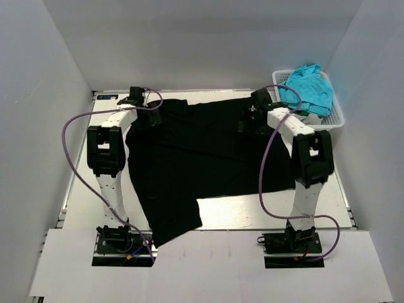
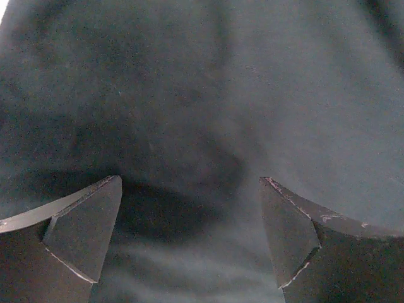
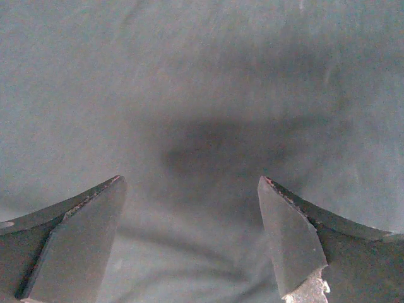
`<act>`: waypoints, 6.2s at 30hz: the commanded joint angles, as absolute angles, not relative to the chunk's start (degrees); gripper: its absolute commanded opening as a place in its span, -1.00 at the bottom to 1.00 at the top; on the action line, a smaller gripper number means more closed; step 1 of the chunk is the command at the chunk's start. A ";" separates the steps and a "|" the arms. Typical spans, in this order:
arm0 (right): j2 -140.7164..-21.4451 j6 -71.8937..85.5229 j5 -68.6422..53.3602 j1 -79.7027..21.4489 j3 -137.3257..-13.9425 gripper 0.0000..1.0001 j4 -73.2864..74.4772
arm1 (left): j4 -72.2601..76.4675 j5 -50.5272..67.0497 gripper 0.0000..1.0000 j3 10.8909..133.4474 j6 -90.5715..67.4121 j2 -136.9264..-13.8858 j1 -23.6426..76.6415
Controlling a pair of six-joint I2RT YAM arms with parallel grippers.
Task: Fold and stack the t-shirts
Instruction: Flatten out the tshirt, then grap the side of the flattened tshirt closest away from the robot with both arms, then fold the flattened tshirt in 1/3 of the way
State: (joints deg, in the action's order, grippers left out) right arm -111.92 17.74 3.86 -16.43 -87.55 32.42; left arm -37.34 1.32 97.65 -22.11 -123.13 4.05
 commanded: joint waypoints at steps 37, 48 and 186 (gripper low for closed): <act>-95.59 19.76 1.32 -17.05 -86.17 0.81 18.91 | -48.58 -7.56 0.98 91.63 -34.43 -99.35 3.52; -66.54 29.44 3.51 -16.96 -47.83 0.81 14.15 | -67.15 -2.47 0.98 50.85 -39.63 -59.61 3.52; -108.37 24.00 7.29 -3.69 -88.60 -1.00 37.53 | -28.57 -4.74 -1.00 94.66 -37.18 -101.60 7.03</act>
State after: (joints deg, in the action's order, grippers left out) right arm -108.38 24.93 5.78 -4.27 -86.15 36.91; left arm -33.34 -4.25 92.64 -40.16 -104.05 7.31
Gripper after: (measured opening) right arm 0.012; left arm 0.026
